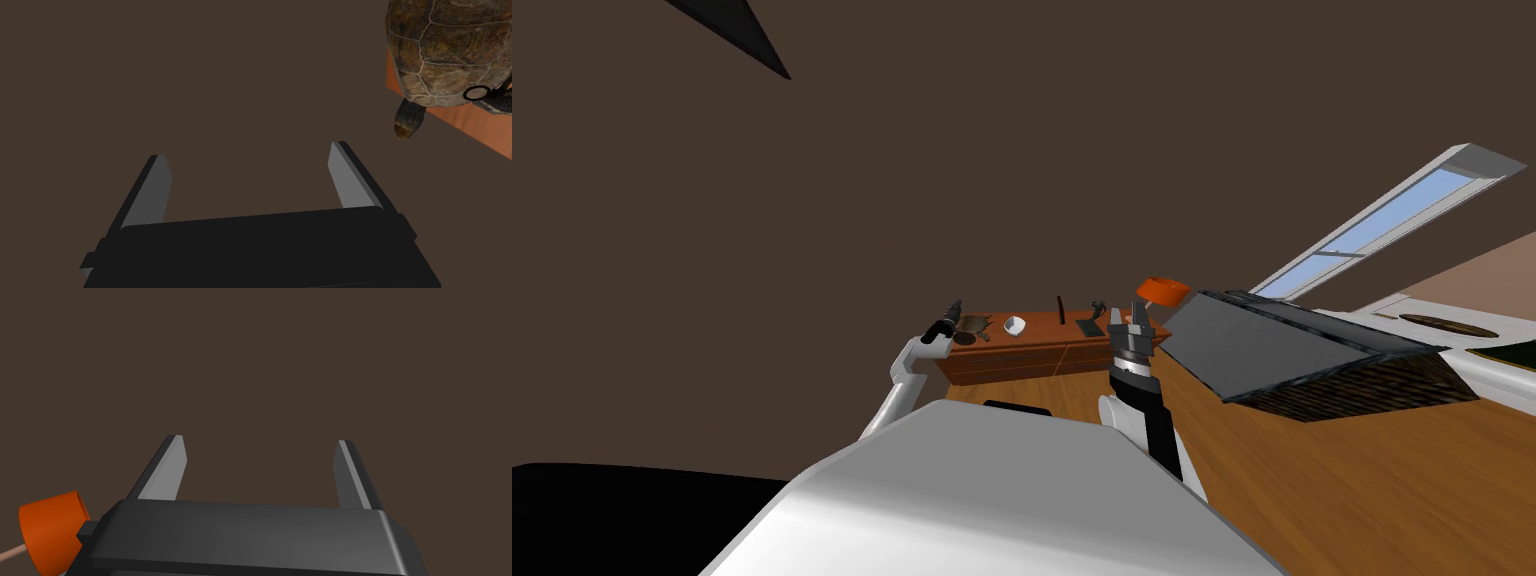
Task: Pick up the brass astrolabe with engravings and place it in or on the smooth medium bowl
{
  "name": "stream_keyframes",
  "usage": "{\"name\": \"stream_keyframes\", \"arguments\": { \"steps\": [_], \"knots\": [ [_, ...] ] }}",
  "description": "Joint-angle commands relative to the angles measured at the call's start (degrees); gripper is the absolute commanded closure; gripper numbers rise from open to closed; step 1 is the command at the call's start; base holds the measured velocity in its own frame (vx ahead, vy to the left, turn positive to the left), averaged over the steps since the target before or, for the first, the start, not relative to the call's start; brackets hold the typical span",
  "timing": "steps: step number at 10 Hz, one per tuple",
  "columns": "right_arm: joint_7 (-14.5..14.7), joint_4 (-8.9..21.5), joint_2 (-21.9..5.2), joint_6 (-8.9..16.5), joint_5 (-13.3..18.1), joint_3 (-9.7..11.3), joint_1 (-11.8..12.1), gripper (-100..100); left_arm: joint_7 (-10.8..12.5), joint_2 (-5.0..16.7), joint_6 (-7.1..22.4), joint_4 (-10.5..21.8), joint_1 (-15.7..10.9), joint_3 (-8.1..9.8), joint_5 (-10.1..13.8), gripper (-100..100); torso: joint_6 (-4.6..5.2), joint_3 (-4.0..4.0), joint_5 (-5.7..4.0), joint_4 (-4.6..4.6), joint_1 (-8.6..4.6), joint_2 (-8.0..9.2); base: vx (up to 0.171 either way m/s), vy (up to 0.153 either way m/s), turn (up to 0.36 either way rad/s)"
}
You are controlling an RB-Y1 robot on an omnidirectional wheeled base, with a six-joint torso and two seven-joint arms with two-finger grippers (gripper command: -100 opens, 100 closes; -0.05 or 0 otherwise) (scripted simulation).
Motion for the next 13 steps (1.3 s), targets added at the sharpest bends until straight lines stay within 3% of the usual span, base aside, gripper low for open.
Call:
{"name": "stream_keyframes", "arguments": {
  "steps": [1,2,3,5,8,10,11,13],
  "knots": [
    [0.0,0.0,0.0,0.0,0.0,0.0,0.0,0,-0.23,0.29,2.86,2.2,-1.27,0.86,0.31,-100,0.0,0.0,0.0,0.0,0.0,0.0,0.004,0.012,-0.045],
    [0.0,0.0,0.0,0.0,0.0,0.0,0.0,0,-0.23,0.29,4.48,2.2,-1.27,0.86,0.31,-100,0.01,0.0,0.0,0.0,0.02,-0.01,0.005,0.014,-0.032],
    [0.0,0.0,0.0,0.0,0.0,0.0,0.0,0,-0.43,0.52,6.33,4.41,-2.89,1.67,0.52,-100,0.0,-0.01,0.01,0.0,0.02,-0.01,0.01,0.017,-0.07],
    [0.0,0.0,0.0,0.0,0.0,0.0,0.0,0,-0.43,0.52,8.47,4.51,-2.89,1.67,0.52,-100,0.0,-0.02,0.01,-0.01,0.03,-0.03,0.007,0.013,-0.011],
    [0.0,0.0,0.0,0.0,0.0,0.0,0.0,0,-0.64,0.95,13.9,9.12,-6.04,3.14,1.02,-100,0.0,-0.02,0.0,-0.01,0.02,-0.04,0.012,0.016,-0.053],
    [0.0,0.0,0.0,0.0,0.0,0.0,0.0,0,-0.64,0.95,16.34,9.12,-6.04,3.14,1.02,-100,0.0,-0.03,0.01,-0.01,0.04,-0.05,0.012,0.015,-0.009],
    [0.0,0.0,0.0,0.0,0.0,0.0,0.0,0,-0.64,1.16,18.68,11.4,-7.56,3.81,1.31,-100,-0.01,-0.02,0.0,-0.01,0.01,-0.03,0.015,0.017,-0.047],
    [0.0,0.0,0.0,0.0,0.0,0.0,0.0,0,-0.64,1.16,20.2,11.4,-7.56,3.81,1.31,-100,0.0,-0.03,0.01,-0.01,0.03,-0.05,0.011,0.012,-0.025]
  ]
}}
